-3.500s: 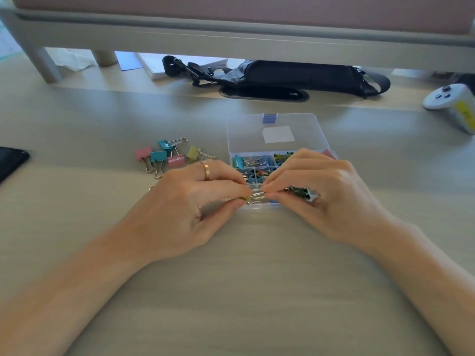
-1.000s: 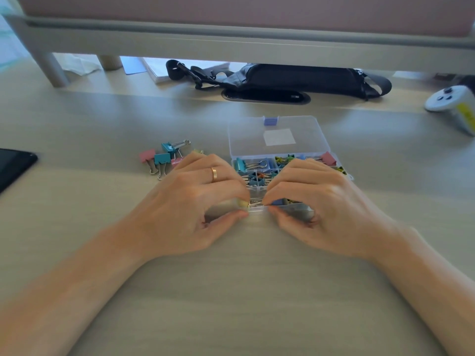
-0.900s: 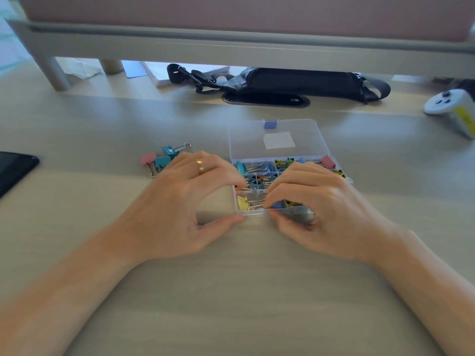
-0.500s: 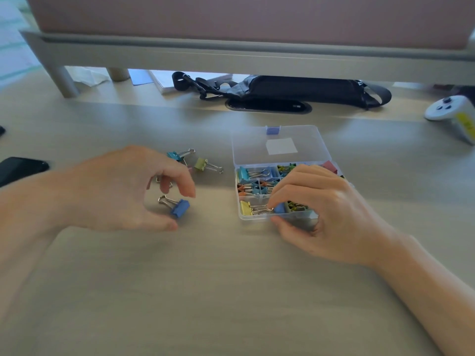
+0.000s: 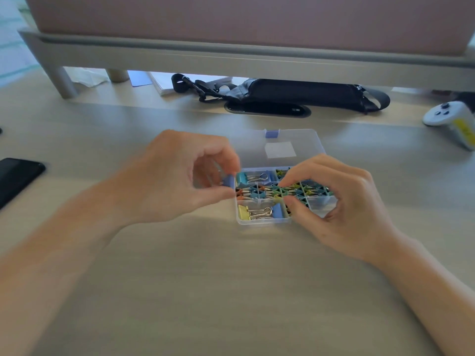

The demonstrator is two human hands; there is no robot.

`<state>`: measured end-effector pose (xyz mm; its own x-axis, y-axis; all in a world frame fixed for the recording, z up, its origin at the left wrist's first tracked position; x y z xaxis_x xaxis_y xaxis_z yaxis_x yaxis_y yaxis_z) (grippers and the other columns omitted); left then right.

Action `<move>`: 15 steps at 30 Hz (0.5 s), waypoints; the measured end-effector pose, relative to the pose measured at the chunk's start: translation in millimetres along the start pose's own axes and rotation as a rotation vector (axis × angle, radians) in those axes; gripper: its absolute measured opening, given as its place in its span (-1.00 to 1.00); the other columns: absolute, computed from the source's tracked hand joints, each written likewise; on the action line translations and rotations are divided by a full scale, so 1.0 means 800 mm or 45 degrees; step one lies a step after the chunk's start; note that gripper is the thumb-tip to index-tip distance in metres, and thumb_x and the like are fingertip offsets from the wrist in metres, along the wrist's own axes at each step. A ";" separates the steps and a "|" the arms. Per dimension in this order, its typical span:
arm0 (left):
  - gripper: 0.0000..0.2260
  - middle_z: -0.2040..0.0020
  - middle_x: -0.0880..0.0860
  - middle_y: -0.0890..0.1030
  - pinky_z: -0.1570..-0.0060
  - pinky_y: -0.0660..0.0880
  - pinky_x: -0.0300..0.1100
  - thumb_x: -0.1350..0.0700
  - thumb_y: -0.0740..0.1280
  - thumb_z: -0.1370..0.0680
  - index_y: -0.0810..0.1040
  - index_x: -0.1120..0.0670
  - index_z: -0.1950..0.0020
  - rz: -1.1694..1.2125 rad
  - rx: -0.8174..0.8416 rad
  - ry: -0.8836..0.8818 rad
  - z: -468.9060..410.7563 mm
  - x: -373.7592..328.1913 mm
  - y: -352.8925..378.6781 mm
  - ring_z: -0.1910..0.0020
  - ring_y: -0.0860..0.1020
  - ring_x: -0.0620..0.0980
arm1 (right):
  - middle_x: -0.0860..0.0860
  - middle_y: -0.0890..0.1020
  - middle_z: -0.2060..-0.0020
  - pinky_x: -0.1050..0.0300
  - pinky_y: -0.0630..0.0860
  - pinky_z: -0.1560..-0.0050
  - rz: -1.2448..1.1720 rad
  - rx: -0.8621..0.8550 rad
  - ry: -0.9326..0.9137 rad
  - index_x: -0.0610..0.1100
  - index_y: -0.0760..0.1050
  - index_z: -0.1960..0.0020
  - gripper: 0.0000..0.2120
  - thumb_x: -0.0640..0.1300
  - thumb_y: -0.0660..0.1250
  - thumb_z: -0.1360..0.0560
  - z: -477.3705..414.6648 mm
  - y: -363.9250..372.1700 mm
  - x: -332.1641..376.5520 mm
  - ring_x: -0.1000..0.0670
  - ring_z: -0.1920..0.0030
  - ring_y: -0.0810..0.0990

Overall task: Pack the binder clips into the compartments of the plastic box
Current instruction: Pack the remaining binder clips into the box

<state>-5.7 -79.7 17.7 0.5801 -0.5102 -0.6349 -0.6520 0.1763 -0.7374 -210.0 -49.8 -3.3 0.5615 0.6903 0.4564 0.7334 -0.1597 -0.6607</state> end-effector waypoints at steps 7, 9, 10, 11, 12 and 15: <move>-0.76 0.20 -0.27 0.66 0.13 0.54 -0.33 0.06 0.63 -0.36 0.66 -0.11 0.07 -0.220 0.073 -0.104 0.004 0.037 0.006 0.16 0.64 -0.17 | 0.13 0.67 0.06 -0.09 0.58 -0.01 0.089 0.062 -0.013 -0.07 0.69 -0.03 -0.89 -0.10 0.44 -0.52 -0.001 0.015 0.000 0.05 -0.02 0.64; -0.83 0.19 -0.27 0.65 0.18 0.50 -0.38 0.00 0.59 -0.40 0.66 -0.13 0.07 -0.233 -0.120 -0.170 0.003 0.048 -0.024 0.18 0.62 -0.17 | 0.10 0.67 0.08 -0.08 0.58 0.01 0.104 0.050 -0.044 -0.09 0.69 -0.02 -0.89 -0.11 0.44 -0.53 -0.001 0.013 0.003 0.02 0.01 0.65; -0.88 0.21 -0.24 0.65 0.21 0.47 -0.40 0.02 0.55 -0.45 0.66 -0.14 0.07 -0.246 -0.224 -0.224 0.003 0.059 -0.043 0.19 0.61 -0.17 | 0.10 0.68 0.08 -0.07 0.58 0.02 0.106 0.041 -0.050 -0.10 0.69 -0.02 -0.89 -0.11 0.44 -0.53 -0.001 0.012 0.004 0.01 0.01 0.65; -0.89 0.22 -0.22 0.65 0.21 0.45 -0.40 0.07 0.51 -0.49 0.66 -0.14 0.06 -0.278 -0.297 -0.279 0.003 0.070 -0.058 0.20 0.60 -0.17 | 0.10 0.68 0.08 -0.07 0.59 0.02 0.104 0.033 -0.048 -0.10 0.69 -0.02 -0.89 -0.11 0.44 -0.53 -0.001 0.011 0.004 0.01 0.02 0.66; -0.85 0.20 -0.24 0.63 0.19 0.42 -0.41 0.12 0.49 -0.51 0.66 -0.14 0.02 -0.332 -0.324 -0.333 0.004 0.082 -0.068 0.20 0.58 -0.19 | 0.10 0.68 0.08 -0.06 0.59 0.02 0.100 0.028 -0.042 -0.10 0.69 -0.02 -0.89 -0.11 0.44 -0.52 -0.001 0.010 0.003 0.01 0.01 0.66; -0.69 0.08 -0.25 0.53 0.15 0.36 -0.36 0.24 0.41 -0.50 0.60 -0.15 -0.09 -0.481 -0.202 -0.451 0.005 0.109 -0.061 0.12 0.50 -0.25 | 0.12 0.68 0.06 -0.06 0.60 0.01 0.091 0.030 -0.028 -0.09 0.69 -0.02 -0.88 -0.09 0.42 -0.54 -0.001 0.012 0.001 0.04 0.00 0.66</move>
<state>78.8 -129.0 -2.2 0.8996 -0.1935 -0.3914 -0.4160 -0.1077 -0.9030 -202.4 -51.2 -8.8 0.6034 0.6930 0.3946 0.6823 -0.1924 -0.7053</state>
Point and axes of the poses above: each hand's wrist, its own z-axis away from the middle knuckle, its own y-axis out of the palm, x = y × z, the point moved 8 cm from there along -z, towards the middle knuckle
